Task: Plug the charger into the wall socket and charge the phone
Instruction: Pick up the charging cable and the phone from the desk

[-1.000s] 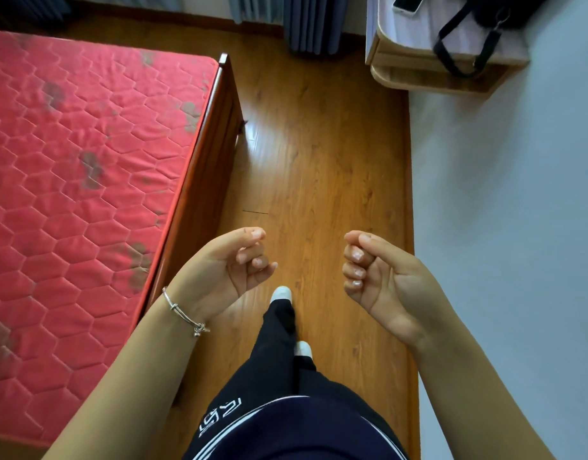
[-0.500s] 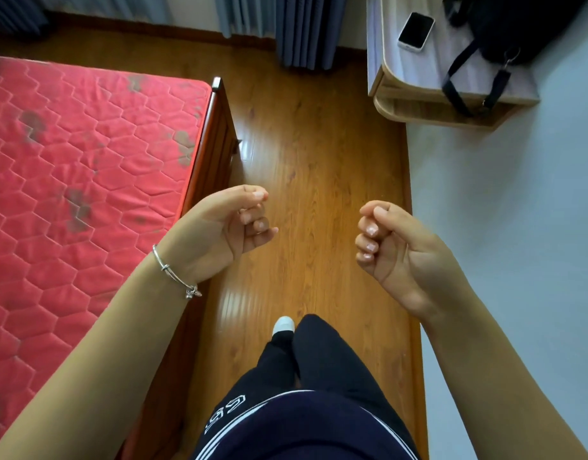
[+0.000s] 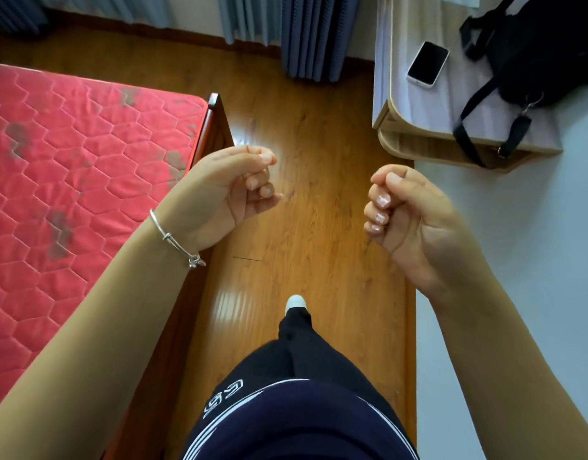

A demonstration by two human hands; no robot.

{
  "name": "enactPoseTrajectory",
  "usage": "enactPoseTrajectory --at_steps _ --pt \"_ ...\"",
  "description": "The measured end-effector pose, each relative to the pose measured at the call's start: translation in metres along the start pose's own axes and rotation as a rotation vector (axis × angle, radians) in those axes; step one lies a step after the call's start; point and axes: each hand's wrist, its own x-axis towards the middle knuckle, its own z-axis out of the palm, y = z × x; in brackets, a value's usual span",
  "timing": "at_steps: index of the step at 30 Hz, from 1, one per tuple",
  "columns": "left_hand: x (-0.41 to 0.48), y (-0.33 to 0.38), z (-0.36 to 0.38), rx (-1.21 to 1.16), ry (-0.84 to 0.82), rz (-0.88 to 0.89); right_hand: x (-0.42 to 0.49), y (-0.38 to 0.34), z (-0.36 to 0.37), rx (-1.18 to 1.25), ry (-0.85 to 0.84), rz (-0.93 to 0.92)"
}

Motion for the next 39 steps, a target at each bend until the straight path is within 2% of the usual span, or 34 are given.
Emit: enactPoseTrajectory --at_steps 10,19,27,33,39 --pt "0.076 0.039 0.005 0.038 0.050 0.015 0.081 -0.032 -0.024 0.008 -0.026 0.044" --pt "0.165 0.096 -0.037 0.086 0.042 0.025 0.193 -0.058 -0.016 -0.005 -0.043 0.048" --pt "0.257 0.160 -0.082 0.169 -0.055 0.034 0.294 -0.094 0.003 -0.040 0.036 0.023" --pt "0.316 0.175 -0.089 0.100 -0.070 0.004 0.347 -0.116 -0.002 -0.049 0.079 0.009" --pt "0.380 0.203 -0.088 0.080 -0.125 0.048 0.404 -0.137 -0.023 -0.017 0.074 -0.001"
